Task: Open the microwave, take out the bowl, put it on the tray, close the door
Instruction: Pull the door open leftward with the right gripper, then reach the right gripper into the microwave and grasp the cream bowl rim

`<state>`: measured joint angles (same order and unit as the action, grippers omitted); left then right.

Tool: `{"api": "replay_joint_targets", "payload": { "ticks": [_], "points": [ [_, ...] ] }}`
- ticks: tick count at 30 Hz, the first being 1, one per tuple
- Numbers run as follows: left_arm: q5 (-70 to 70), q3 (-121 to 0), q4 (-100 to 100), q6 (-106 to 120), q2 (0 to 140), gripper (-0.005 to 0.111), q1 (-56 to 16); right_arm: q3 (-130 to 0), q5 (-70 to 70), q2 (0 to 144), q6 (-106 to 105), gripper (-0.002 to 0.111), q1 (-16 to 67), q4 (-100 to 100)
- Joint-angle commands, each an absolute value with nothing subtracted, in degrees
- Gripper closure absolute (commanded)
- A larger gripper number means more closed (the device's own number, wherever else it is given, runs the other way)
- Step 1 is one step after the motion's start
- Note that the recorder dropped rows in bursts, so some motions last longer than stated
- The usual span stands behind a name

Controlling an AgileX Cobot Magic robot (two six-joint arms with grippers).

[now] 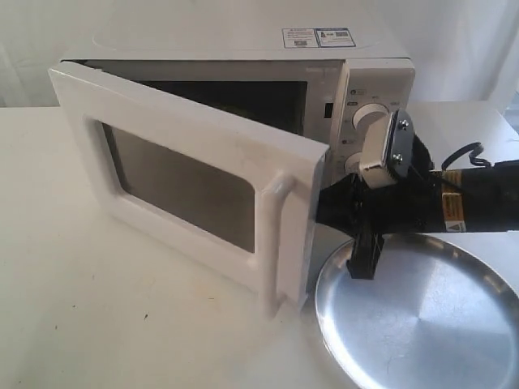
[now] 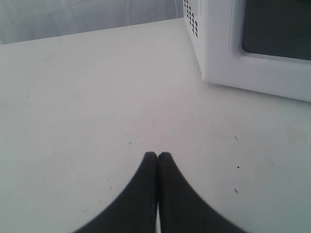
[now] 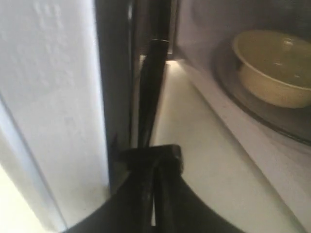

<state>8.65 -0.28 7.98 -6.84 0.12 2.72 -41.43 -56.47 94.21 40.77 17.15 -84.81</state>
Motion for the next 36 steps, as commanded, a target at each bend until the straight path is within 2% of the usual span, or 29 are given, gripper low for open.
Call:
{"api": "replay_joint_targets", "payload": {
  "ticks": [1, 5, 11, 23, 36],
  "points": [
    [8.52, 0.0, 7.73, -7.15, 0.0, 0.107, 2.71, -41.44, -63.85, 93.72, 40.86, 0.108, 17.13, -85.26],
    [8.52, 0.0, 7.73, -7.15, 0.0, 0.107, 2.71, -41.44, -59.0, 94.24, 40.37, 0.108, 17.7, -78.69],
    [8.52, 0.0, 7.73, -7.15, 0.0, 0.107, 2.71, -41.55, -51.68, 99.57, 23.16, 0.108, 22.61, -54.79],
    [8.52, 0.0, 7.73, -7.15, 0.0, 0.107, 2.71, -41.23, -61.73, 101.51, 21.17, 0.108, 25.25, -61.76],
    [8.52, 0.0, 7.73, -7.15, 0.0, 0.107, 2.71, -38.67, -51.95, 94.44, 23.12, 0.108, 25.25, -60.47]
  ]
}}
